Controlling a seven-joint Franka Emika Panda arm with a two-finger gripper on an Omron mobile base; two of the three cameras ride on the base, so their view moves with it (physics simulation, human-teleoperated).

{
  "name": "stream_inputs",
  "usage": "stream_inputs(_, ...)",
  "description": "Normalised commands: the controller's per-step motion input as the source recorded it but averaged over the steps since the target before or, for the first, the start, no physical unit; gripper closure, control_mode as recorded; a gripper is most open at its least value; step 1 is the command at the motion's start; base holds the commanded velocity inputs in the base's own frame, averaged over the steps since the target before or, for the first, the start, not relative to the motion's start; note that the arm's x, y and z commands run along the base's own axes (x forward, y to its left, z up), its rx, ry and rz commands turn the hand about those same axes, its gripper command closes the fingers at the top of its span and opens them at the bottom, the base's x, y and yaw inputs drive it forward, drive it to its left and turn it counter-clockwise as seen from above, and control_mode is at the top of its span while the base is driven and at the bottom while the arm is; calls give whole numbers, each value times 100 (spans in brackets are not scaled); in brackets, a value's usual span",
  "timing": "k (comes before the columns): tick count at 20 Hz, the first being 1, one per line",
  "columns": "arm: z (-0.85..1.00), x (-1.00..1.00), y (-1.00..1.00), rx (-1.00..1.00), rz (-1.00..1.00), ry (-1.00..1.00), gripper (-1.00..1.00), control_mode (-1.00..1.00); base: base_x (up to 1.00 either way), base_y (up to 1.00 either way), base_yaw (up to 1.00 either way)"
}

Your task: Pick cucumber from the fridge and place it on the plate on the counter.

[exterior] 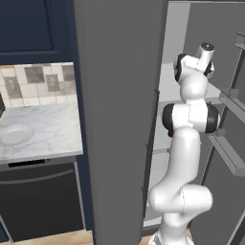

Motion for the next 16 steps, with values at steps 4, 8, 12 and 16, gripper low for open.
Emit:
stream_inputs(4, -18, 0, 0, 1, 0, 0, -100, -100, 0, 0, 0)
stream_inputs(8, -16, 3, 0, 0, 0, 0, -100, -100, 0, 0, 0)
stream_inputs(12, -20, 1, 0, 1, 0, 0, -100, -100, 0, 0, 0)
stream_inputs(16, -19, 6, 3, 0, 0, 0, -100, -100, 0, 0, 0)
